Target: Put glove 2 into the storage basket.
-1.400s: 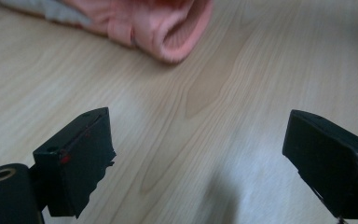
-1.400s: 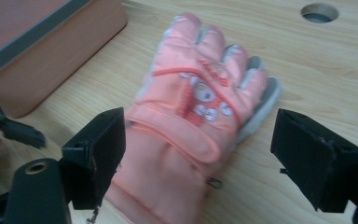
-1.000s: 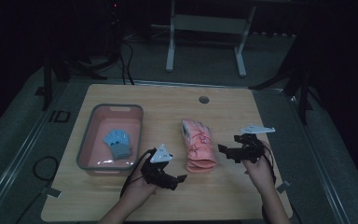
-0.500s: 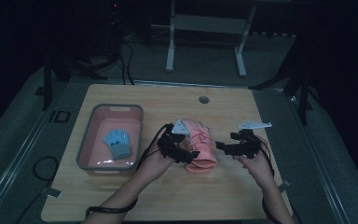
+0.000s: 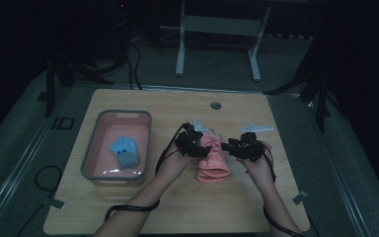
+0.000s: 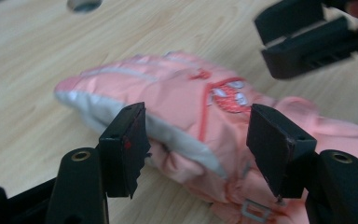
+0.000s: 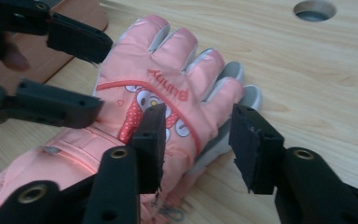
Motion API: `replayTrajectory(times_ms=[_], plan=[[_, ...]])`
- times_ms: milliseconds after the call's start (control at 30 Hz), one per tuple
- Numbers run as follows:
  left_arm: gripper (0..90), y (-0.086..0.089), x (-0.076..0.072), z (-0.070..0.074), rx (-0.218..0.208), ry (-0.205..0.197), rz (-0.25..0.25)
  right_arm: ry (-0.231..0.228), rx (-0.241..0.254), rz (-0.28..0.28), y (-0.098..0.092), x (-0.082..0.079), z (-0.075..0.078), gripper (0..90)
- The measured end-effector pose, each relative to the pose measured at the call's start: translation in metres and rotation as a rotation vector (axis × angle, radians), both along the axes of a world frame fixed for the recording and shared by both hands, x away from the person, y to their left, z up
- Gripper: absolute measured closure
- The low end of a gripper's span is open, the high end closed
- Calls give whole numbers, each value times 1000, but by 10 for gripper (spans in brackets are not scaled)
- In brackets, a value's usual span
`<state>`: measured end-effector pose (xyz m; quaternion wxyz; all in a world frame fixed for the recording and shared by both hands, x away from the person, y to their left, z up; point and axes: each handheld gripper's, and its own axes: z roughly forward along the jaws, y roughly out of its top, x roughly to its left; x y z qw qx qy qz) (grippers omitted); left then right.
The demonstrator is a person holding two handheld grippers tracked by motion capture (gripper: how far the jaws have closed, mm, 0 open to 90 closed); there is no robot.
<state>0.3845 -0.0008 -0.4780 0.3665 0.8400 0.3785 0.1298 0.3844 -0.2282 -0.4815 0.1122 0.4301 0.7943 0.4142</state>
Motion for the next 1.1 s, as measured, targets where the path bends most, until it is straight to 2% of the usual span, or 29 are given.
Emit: replayTrajectory(times_ms=[67, 100, 133, 233, 300, 400, 433, 467, 567, 633, 700, 733, 867, 967, 1100], plan=[[295, 4, 2, -5, -49, 44, 29, 21, 0, 5, 3, 1, -4, 520], [294, 3, 3, -8, -58, 54, 42, 36, 7, 2, 4, 2, -7, 517], [287, 3, 3, -11, -50, 65, 48, 53, 11, 6, 5, 3, -10, 503], [265, 2, 7, -27, -67, 145, 63, 102, 26, 5, 7, 6, -21, 485], [259, 5, 11, -38, -116, 203, 73, 140, 30, -6, 7, 10, -29, 474], [258, 8, 15, -50, -158, 268, 70, 194, 39, -19, 7, 15, -39, 449], [258, 9, 17, -53, -186, 295, 73, 218, 48, -21, 6, 17, -43, 449], [258, 10, 18, -57, -202, 318, 72, 250, 70, -27, 5, 19, -46, 433], [257, 11, 21, -65, -240, 348, 68, 319, 110, -38, 2, 26, -54, 415], [305, 14, 25, -71, -307, 396, 47, 349, 140, -30, 1, 29, -59, 454], [367, 17, 26, -75, -355, 420, 30, 353, 154, -23, 1, 30, -60, 501], [406, 18, 27, -74, -353, 415, 18, 348, 155, -19, 1, 29, -59, 546], [564, 19, 27, -70, -347, 422, 8, 287, 103, -5, 10, 23, -53, 691], [623, 19, 26, -67, -343, 423, 8, 270, 88, -14, 13, 21, -51, 728], [645, 19, 25, -62, -336, 424, 7, 266, 87, -21, 14, 19, -46, 752]])
